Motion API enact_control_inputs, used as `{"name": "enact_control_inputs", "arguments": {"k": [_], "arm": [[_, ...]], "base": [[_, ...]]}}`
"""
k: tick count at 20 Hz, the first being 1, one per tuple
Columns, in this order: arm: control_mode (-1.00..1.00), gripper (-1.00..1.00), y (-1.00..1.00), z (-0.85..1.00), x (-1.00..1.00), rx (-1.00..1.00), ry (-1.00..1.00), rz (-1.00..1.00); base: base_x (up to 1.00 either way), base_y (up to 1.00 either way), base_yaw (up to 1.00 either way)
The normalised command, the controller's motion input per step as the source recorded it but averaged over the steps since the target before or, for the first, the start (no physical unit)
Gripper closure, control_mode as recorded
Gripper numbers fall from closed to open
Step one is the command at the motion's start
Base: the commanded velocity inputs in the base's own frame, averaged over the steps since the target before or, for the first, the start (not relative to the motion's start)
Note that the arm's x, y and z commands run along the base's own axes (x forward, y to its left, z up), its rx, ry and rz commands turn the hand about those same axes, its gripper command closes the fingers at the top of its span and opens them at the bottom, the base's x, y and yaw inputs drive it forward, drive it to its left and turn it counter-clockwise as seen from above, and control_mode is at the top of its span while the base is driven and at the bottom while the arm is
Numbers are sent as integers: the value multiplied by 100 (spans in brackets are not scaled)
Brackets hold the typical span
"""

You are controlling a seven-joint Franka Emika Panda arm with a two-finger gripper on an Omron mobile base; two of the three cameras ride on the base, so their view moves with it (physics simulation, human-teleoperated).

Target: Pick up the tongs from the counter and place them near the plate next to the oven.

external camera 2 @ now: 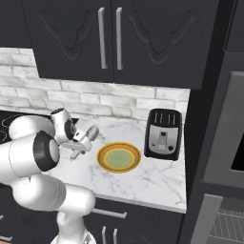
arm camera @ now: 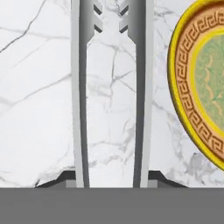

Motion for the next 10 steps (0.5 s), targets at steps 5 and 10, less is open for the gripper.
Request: {"name": "enact_control_inputs", "arguments": {"k": [5,10], "arm": [[-100,100,-5,-26,-32,9,0,6],[-100,100,-22,-1,-35,4,-7,3]], "base": [[0,0,0],[0,0,0]]}}
